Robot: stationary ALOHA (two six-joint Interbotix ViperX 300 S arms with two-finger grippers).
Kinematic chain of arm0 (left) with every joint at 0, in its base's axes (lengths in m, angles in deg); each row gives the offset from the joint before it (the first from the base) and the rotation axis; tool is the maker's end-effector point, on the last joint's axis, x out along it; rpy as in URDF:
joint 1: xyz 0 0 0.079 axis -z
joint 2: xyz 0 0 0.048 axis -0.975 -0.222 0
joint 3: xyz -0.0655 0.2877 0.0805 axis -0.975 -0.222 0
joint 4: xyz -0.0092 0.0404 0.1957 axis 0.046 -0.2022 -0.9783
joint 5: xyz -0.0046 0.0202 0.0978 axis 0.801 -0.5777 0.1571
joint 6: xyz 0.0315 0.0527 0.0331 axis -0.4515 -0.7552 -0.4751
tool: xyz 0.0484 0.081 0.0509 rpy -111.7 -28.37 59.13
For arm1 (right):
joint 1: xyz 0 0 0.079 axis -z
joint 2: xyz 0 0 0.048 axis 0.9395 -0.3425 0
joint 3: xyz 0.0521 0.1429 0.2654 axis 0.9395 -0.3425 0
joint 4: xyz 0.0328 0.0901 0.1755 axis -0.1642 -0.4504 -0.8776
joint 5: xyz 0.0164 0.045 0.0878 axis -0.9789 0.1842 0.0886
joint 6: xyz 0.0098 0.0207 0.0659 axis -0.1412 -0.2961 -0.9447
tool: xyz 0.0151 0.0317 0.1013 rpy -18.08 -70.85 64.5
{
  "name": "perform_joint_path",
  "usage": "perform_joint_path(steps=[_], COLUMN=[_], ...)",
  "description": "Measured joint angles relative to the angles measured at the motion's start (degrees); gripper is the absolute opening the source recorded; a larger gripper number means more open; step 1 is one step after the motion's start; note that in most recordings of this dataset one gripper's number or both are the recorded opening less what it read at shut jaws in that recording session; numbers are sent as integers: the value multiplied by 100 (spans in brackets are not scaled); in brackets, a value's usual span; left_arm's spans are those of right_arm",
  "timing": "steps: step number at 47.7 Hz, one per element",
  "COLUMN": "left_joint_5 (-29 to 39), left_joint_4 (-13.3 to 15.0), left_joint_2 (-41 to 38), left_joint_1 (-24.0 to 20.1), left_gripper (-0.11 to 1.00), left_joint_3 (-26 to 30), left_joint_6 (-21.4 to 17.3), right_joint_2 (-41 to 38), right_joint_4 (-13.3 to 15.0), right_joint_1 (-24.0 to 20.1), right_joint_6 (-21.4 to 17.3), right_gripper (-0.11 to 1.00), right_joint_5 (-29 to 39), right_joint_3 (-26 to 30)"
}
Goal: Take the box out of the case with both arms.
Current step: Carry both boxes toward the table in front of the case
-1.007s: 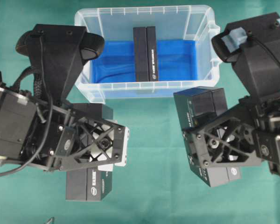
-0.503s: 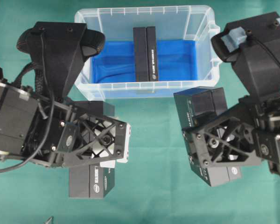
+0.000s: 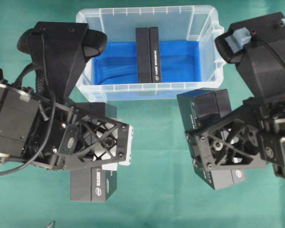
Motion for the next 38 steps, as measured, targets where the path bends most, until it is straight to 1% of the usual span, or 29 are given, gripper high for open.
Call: perform_joint_path(steps=[28,38], left_joint_5=[0,9], left_joint_4=[9,-35], left_joint_2=[0,0], left_joint_1=[0,0], left_gripper=[63,63], left_joint_3=[0,-18], left_joint_6=[-9,-9], right_joint_2=[0,-79], right_joint_4=[9,18], right_joint_1=[0,0], right_joint_6=[-9,-9], right_gripper=[67,67], right_joint_5=[0,0], right_joint_3=[0,0])
